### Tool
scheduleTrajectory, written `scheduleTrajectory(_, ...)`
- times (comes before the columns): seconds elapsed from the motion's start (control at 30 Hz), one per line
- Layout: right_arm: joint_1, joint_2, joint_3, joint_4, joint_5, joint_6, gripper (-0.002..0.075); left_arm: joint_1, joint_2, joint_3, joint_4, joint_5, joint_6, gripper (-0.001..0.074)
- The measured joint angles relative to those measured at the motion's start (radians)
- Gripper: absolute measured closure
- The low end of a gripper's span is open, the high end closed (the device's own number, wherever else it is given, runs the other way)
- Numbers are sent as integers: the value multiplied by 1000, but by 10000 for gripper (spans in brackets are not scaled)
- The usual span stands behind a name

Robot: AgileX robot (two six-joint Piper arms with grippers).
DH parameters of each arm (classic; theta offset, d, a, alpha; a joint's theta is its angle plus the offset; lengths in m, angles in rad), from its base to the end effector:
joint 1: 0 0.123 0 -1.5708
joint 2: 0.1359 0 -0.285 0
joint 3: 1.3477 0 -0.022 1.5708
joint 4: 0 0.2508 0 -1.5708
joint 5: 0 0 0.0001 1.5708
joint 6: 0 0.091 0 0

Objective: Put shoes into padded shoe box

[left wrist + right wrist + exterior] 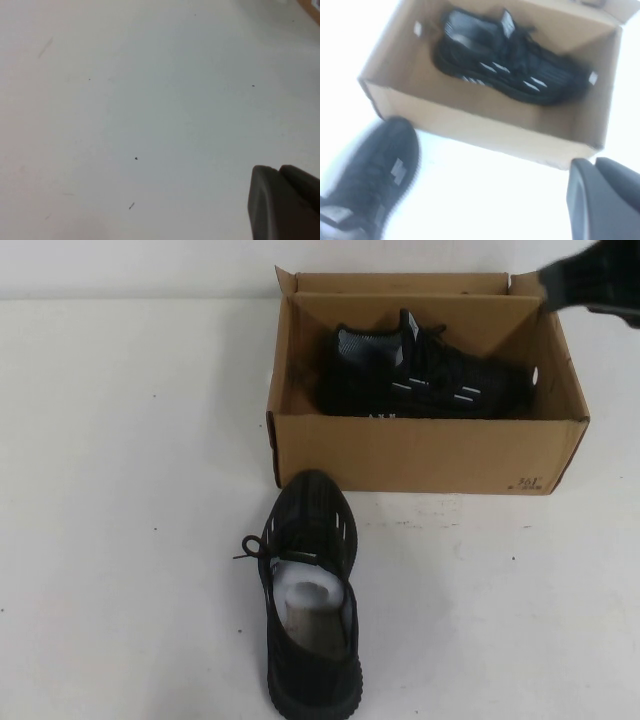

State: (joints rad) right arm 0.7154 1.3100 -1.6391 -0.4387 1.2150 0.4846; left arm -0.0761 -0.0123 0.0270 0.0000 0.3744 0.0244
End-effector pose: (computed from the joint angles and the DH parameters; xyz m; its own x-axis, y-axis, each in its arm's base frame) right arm 0.2088 0.1334 0.4694 -0.6178 -0.1516 -0.7716 -0.1993 0.9794 -0.0328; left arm 0.0524 -0.0040 0.1711 -0.2945 0.0469 -0.9545 0.0832 0.9963 0.0233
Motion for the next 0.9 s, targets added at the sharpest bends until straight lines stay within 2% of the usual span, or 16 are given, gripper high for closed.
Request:
scheduleTrajectory(0.43,0,-6,54,-60,44,-26,734,0,0,0,0,0,0,739)
scheduleTrajectory(0.53,-31,-45,152,-87,-45,-74,734,0,0,0,0,0,0,739)
scheduleTrajectory(0.67,-150,-150,347,-78,-301,-95,734,0,0,0,0,2,0,739)
scheduleTrajectory(0.9,-473,-430,835,-36,-680,-99,734,0,0,0,0,2,0,739)
